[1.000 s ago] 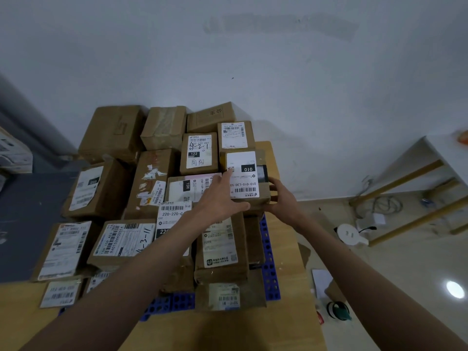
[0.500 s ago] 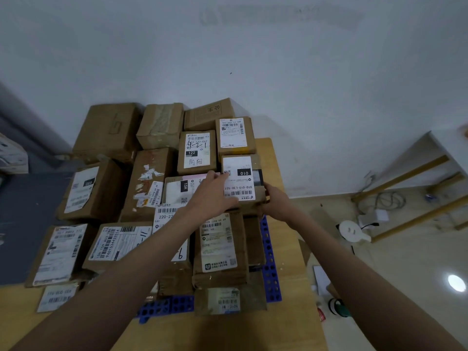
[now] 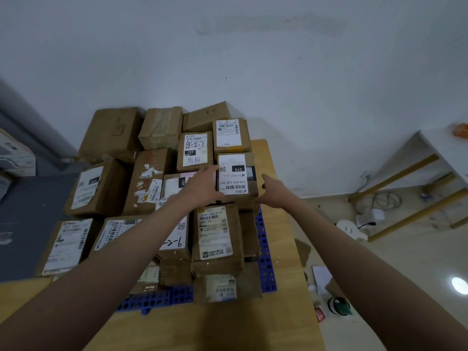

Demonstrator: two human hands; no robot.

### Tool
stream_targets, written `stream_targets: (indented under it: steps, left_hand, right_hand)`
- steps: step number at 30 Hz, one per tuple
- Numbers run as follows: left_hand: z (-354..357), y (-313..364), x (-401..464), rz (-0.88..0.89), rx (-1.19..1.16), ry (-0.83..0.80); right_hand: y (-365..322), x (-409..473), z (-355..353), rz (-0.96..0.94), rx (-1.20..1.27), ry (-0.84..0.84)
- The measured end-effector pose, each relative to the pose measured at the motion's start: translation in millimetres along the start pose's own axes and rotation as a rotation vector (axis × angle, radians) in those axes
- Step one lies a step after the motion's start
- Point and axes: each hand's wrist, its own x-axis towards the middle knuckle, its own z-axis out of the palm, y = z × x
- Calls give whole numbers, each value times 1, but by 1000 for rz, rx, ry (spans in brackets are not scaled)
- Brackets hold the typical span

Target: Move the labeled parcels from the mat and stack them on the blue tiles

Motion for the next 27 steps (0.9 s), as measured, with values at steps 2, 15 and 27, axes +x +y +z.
stream_targets:
  steps: [2, 15, 27]
  left_hand:
    - [-10, 1, -7, 11, 15, 3]
    - [-84, -72, -96, -127, 241, 1]
    - [-118, -188, -193, -231, 189, -63]
  right_hand:
    - [-6, -9, -10, -9, -38, 17]
    - [-107, -55, -2, -174, -293, -56]
    - [-222, -78, 79, -283, -389, -225]
